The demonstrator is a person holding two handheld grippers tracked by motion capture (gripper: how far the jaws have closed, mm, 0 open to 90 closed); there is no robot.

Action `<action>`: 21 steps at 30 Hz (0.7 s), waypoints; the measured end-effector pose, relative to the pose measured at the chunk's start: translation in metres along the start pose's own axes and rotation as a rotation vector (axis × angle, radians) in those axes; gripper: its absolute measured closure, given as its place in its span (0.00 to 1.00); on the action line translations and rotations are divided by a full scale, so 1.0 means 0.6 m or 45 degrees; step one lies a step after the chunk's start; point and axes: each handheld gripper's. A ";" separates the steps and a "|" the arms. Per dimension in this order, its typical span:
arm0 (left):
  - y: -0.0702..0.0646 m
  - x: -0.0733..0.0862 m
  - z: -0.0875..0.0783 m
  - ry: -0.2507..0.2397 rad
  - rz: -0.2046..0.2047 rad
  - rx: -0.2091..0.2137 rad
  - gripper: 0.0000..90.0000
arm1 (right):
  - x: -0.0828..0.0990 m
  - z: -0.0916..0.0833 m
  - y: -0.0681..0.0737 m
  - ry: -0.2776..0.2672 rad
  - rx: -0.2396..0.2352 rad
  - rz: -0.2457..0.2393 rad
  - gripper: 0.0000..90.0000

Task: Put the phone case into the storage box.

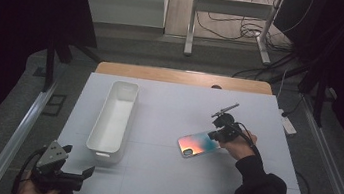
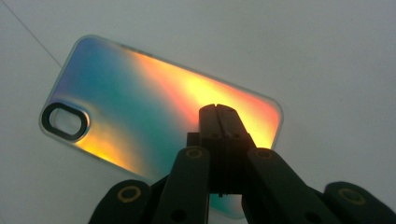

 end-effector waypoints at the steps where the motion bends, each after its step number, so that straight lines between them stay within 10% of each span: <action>1: 0.000 0.000 0.000 0.000 0.000 0.000 0.02 | -0.001 0.001 -0.002 -0.007 -0.005 0.017 0.99; 21: 0.001 0.000 0.000 0.002 -0.009 0.004 0.02 | -0.029 0.029 -0.029 -0.040 0.037 0.066 0.99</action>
Point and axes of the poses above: each handheld gripper's, and its own axes: z roughly forward along the jaws, x roughly out of its underside, y roughly to its left, and after that the axes turned 3 degrees about x, right-handed
